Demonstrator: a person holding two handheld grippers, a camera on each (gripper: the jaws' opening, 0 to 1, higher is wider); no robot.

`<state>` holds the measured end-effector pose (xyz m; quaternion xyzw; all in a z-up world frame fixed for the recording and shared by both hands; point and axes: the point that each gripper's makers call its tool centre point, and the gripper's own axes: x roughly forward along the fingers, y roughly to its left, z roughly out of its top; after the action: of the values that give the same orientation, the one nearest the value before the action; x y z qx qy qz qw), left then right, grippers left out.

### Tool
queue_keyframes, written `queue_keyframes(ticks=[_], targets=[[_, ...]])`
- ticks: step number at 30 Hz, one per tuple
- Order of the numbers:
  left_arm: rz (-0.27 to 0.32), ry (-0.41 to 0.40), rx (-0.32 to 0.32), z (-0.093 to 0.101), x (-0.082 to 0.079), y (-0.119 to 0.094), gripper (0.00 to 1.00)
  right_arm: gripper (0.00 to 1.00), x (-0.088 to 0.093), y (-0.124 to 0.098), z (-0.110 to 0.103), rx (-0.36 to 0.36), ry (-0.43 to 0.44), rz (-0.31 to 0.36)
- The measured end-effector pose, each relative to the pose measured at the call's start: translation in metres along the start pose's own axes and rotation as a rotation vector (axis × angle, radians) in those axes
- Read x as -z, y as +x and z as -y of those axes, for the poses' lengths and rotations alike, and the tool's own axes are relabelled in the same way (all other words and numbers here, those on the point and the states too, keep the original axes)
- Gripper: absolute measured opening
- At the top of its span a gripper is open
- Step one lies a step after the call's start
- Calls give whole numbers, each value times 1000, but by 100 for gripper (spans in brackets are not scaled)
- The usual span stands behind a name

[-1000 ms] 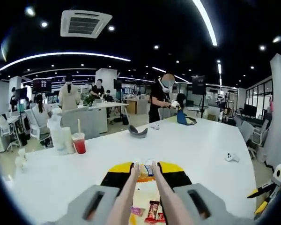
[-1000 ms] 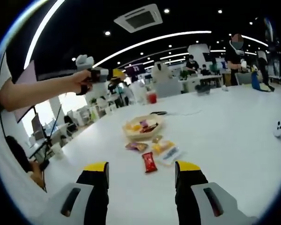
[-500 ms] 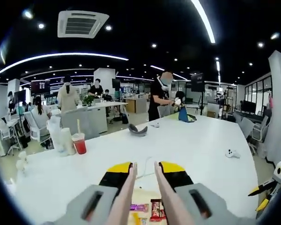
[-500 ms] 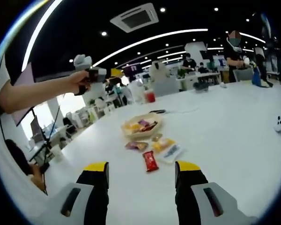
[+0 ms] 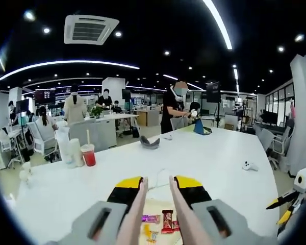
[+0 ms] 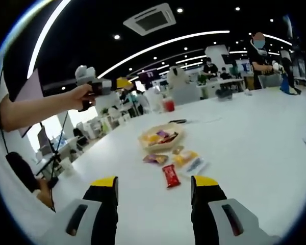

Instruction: Place the target food into the container with the food tongs after gripping and lifting it, then release it inside without dropping or visibly crushing the food.

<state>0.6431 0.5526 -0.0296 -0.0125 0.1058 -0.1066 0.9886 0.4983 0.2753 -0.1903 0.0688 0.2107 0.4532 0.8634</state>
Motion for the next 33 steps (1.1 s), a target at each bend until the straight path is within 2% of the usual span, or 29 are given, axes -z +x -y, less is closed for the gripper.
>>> queue_keyframes(ticks=[8, 15, 21, 25, 29, 30, 33], targets=[[0, -14, 33, 13, 5, -10, 23, 58, 5, -1, -10, -31, -3, -16], [-13, -21, 59, 26, 21, -15, 23, 58, 10, -4, -11, -35, 19, -17], [-24, -38, 66, 29, 30, -17, 24, 58, 8, -3, -12, -41, 26, -10], [-10, -59, 64, 32, 34, -23, 24, 58, 5, -1, -13, -45, 13, -6], [-16, -91, 60, 32, 41, -30, 24, 62, 5, 3, -14, -47, 5, 3], [-9, -118, 54, 31, 40, -32, 24, 62, 5, 3, -14, -48, 15, 5], [-1, -125, 51, 31, 36, -37, 24, 62, 4, 4, -14, -48, 21, 9]])
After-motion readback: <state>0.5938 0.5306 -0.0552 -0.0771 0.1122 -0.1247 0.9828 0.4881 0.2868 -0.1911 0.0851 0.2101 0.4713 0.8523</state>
